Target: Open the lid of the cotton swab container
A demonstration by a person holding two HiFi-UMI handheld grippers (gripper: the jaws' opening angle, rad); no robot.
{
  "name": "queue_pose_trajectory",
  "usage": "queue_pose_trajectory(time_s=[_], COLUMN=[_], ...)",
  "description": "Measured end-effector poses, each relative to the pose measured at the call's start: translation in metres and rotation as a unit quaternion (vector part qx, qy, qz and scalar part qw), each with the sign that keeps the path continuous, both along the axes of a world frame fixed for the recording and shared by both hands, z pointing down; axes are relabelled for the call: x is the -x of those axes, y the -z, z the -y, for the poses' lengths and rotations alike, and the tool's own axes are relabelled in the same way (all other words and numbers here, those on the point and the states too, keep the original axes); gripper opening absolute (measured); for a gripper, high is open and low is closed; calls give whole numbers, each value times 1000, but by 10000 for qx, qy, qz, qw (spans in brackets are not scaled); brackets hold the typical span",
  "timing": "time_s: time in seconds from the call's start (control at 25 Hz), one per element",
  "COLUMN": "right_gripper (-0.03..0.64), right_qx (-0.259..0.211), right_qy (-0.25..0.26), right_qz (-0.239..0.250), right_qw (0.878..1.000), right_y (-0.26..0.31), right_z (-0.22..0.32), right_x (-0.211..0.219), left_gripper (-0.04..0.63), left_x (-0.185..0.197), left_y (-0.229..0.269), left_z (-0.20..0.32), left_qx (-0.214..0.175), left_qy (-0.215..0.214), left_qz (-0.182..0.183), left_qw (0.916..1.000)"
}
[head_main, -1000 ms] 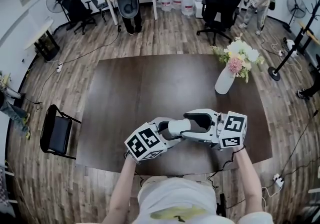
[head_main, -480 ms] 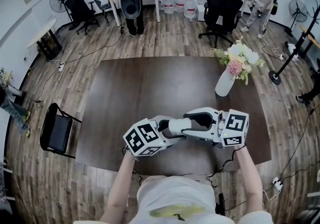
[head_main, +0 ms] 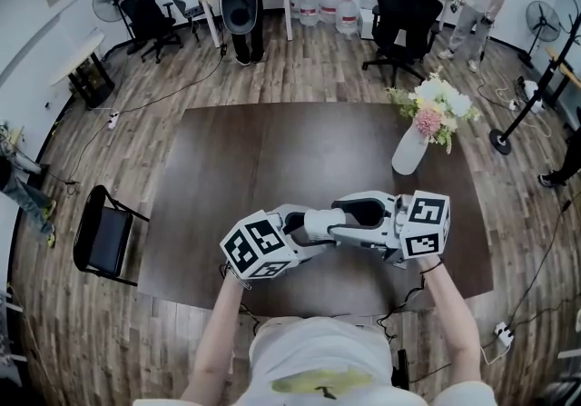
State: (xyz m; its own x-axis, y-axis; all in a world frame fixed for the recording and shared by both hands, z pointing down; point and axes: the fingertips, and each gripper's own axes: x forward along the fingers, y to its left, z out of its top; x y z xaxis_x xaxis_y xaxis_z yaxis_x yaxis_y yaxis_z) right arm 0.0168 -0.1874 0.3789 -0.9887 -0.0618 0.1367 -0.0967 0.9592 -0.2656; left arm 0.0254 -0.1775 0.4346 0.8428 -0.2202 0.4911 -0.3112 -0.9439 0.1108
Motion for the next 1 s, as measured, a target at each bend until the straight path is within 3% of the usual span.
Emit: queue_pose_trajectory(time_s=[0.64, 1.0], right_gripper=[207, 181], right_qx=[695, 1418], right_qy=[-353, -647], right_qz=[399, 971], right_qw=[9962, 9830], right_y=[3, 5], right_z=[13, 23], right_x=[-1, -6], left_gripper=[259, 258], left_x=[2, 0], left_y=[5, 2], left_z=[8, 12], left_qx=[37, -193], left_qy=[153, 307], left_qz=[-129, -74], left_qw=[9998, 9993])
